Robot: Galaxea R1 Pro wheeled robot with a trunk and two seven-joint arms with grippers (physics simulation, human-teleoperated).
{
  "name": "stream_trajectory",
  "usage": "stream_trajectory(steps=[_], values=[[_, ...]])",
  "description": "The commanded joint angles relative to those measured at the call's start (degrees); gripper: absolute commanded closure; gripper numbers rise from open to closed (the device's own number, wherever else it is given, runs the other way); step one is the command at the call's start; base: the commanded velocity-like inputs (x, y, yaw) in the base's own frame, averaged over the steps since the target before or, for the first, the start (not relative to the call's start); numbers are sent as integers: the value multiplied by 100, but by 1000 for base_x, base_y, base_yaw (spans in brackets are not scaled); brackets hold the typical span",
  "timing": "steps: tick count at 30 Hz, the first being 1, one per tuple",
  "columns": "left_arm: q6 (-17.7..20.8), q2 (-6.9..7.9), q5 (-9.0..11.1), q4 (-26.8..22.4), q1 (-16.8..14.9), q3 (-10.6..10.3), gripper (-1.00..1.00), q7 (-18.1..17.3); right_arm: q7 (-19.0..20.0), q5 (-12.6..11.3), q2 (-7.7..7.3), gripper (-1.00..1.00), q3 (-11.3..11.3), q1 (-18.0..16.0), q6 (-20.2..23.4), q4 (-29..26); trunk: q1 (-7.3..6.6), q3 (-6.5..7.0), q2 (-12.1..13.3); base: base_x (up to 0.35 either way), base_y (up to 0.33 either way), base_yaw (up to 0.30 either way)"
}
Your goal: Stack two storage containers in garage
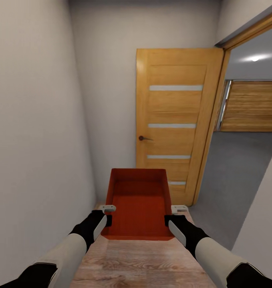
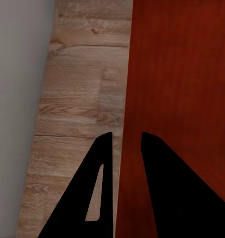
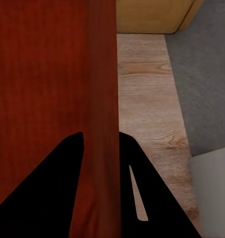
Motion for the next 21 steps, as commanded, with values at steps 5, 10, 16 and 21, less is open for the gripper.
stream_trajectory(steps=[5, 10, 16, 21], values=[[67, -2, -168, -33, 4, -25, 100, 119, -53, 142, -3, 100, -79, -12, 58, -60, 5, -10, -9, 307, 0, 0], [72, -2, -168, -42, 4, -20, 100, 123, -53, 142, -15, 100, -79, -12, 61, -60, 5, -10, -9, 195, 0, -12], [70, -2, -168, -46, 4, -19, 100, 127, -53, 142, -21, 100, -79, -12, 61, -60, 5, -10, -9, 23, 0, -181], [74, -2, -168, -44, 4, -19, 100, 128, -53, 142, -18, 100, -79, -12, 61, -60, 5, -10, -9, 2, 0, -237]])
